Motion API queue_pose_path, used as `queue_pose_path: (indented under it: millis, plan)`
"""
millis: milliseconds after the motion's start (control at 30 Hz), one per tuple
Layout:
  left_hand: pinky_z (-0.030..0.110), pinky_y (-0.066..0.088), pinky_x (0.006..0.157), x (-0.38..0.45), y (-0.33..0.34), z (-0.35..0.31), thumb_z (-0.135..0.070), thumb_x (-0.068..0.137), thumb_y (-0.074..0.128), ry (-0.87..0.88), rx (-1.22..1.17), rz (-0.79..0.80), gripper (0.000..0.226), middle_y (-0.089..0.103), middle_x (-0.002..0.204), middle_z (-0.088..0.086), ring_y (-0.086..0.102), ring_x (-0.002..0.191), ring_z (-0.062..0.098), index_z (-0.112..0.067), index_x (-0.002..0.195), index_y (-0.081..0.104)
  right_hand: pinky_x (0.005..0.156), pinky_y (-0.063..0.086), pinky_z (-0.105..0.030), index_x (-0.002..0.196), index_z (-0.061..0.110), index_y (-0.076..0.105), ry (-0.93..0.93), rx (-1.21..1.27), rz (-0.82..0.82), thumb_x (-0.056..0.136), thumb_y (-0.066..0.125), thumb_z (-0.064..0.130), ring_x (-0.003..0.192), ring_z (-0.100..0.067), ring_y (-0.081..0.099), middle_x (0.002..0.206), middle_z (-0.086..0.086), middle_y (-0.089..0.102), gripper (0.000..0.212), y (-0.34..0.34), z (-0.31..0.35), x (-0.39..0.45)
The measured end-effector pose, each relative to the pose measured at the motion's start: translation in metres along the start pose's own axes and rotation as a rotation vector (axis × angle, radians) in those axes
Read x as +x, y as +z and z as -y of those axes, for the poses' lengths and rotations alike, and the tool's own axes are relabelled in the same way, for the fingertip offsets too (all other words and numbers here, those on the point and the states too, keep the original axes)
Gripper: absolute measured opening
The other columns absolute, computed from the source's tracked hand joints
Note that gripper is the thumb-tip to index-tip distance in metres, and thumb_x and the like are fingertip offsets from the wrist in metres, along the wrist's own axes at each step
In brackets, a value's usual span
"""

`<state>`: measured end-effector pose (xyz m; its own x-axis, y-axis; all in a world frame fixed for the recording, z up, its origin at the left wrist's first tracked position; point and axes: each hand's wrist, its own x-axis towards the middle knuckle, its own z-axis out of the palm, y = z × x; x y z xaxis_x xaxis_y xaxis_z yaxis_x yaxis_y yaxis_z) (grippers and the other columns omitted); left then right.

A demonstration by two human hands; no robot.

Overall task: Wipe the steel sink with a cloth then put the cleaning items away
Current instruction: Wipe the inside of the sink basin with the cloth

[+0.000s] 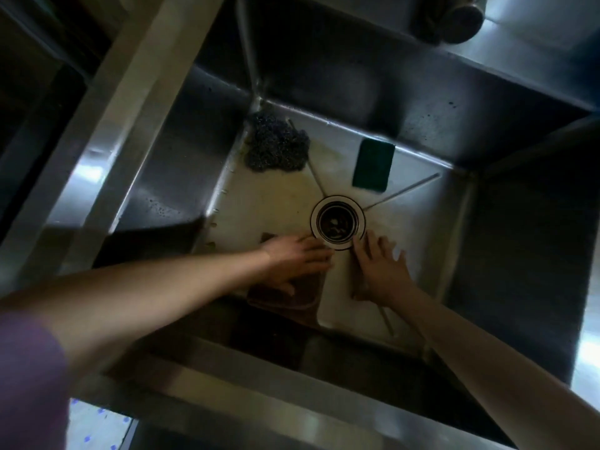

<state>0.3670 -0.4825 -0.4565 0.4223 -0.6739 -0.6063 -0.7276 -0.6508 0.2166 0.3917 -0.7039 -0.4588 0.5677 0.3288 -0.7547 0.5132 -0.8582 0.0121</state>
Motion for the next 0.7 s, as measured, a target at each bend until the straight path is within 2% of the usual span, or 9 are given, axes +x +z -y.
queue_pose_path:
  millis: [133, 300, 567, 700]
  plan:
    - [0.042, 0.001, 0.117, 0.012, 0.014, -0.014, -0.052, 0.089, 0.049, 0.023, 0.156, 0.08, 0.091, -0.013, 0.159, 0.003, -0.01, 0.146, 0.03, -0.022, 0.15, -0.012, 0.111, 0.013, -0.062, 0.149, 0.012, -0.016, 0.019, -0.024, 0.009, 0.074, 0.073, 0.049, 0.143, -0.045, -0.005, 0.155, -0.02, -0.018, 0.122, 0.006, 0.007, 0.005]
    - [0.041, 0.004, 0.117, 0.001, 0.026, -0.01, -0.056, 0.091, 0.044, -0.032, 0.18, 0.1, 0.091, -0.022, 0.156, 0.001, -0.014, 0.145, 0.028, -0.022, 0.147, -0.019, 0.111, 0.012, -0.062, 0.149, 0.013, -0.017, 0.025, -0.039, -0.001, 0.073, 0.073, 0.049, 0.143, -0.045, -0.005, 0.156, -0.02, -0.018, 0.124, 0.008, 0.006, 0.005]
    - [0.041, 0.014, 0.115, -0.031, 0.026, 0.023, -0.05, 0.085, 0.056, -0.105, 0.101, 0.125, 0.098, -0.017, 0.158, 0.001, -0.008, 0.146, 0.026, -0.022, 0.149, -0.013, 0.111, 0.012, -0.062, 0.149, 0.01, -0.017, 0.033, -0.061, 0.023, 0.074, 0.074, 0.048, 0.143, -0.046, -0.004, 0.155, -0.022, -0.019, 0.124, 0.006, 0.01, 0.005]
    - [0.043, 0.013, 0.116, -0.032, 0.033, 0.009, -0.045, 0.082, 0.061, -0.254, 0.029, 0.098, 0.104, -0.018, 0.157, 0.009, -0.009, 0.146, 0.03, -0.016, 0.15, -0.012, 0.111, 0.013, -0.063, 0.149, 0.011, -0.017, 0.029, -0.046, 0.015, 0.074, 0.074, 0.047, 0.143, -0.046, -0.004, 0.155, -0.021, -0.019, 0.124, 0.006, 0.009, 0.004]
